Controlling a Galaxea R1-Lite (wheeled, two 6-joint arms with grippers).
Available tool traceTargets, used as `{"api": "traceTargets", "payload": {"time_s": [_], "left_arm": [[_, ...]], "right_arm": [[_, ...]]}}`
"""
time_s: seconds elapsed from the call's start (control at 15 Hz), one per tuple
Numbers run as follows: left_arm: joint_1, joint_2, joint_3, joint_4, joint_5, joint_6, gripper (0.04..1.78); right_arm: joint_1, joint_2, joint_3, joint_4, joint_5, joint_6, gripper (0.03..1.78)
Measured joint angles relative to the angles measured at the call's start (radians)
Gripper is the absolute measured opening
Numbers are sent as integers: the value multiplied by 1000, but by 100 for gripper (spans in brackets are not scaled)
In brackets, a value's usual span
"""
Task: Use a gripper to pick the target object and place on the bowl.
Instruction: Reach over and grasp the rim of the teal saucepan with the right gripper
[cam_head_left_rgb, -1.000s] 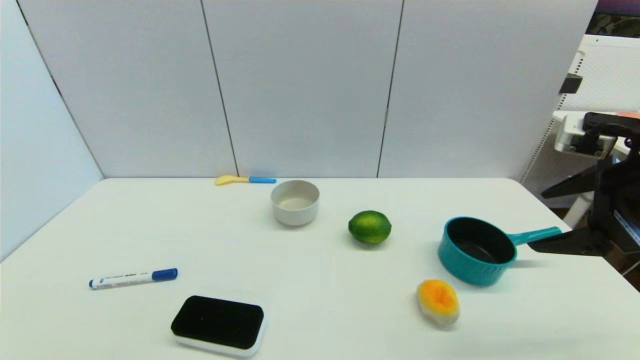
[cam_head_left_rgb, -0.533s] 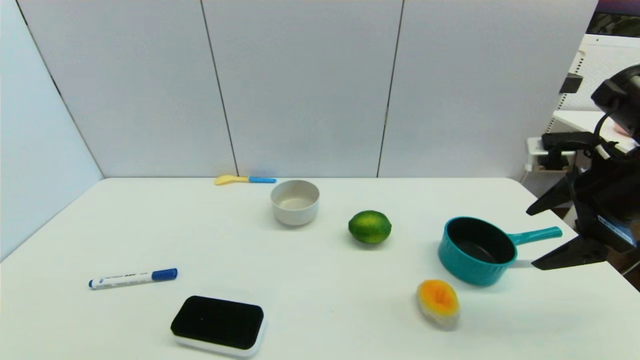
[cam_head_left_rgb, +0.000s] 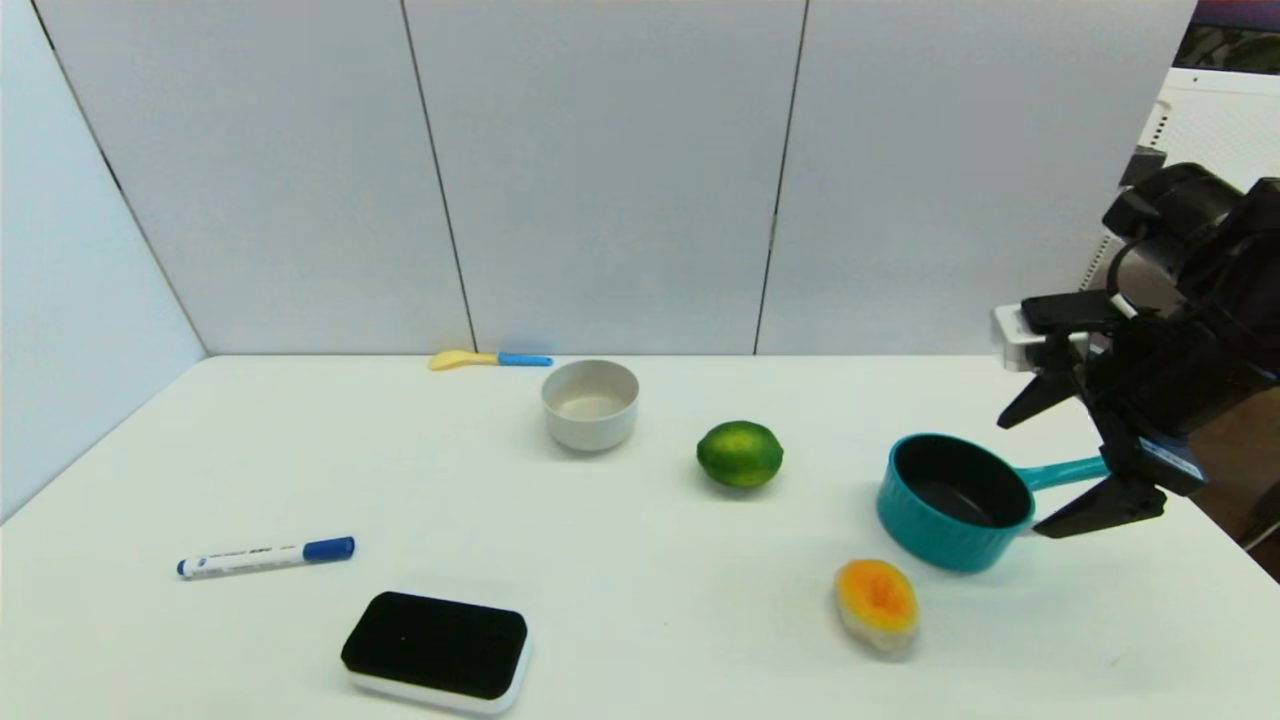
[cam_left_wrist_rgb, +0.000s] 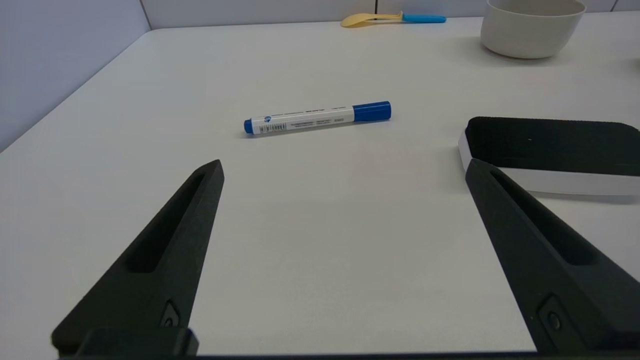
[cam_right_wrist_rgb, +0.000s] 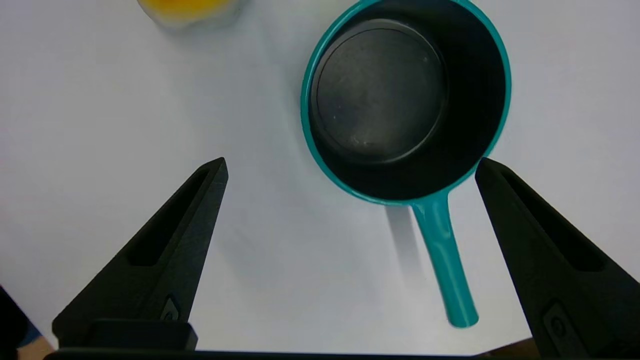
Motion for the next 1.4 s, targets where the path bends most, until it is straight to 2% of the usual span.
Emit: {"api": "traceTargets", "payload": {"time_s": [0.2, 0.47, 0.8, 1.4], "left_arm": [[0, 0, 0, 0, 0, 0, 171], [0, 0, 0, 0, 0, 0, 171], [0, 0, 0, 0, 0, 0, 171], [0, 0, 0, 0, 0, 0, 171]], "right_arm": [[6, 26, 4, 0, 8, -76, 171], [14, 55, 48, -5, 11, -126, 171], [29, 87, 111, -87, 8, -138, 171], [34, 117, 136, -98, 8, -175, 171]]}}
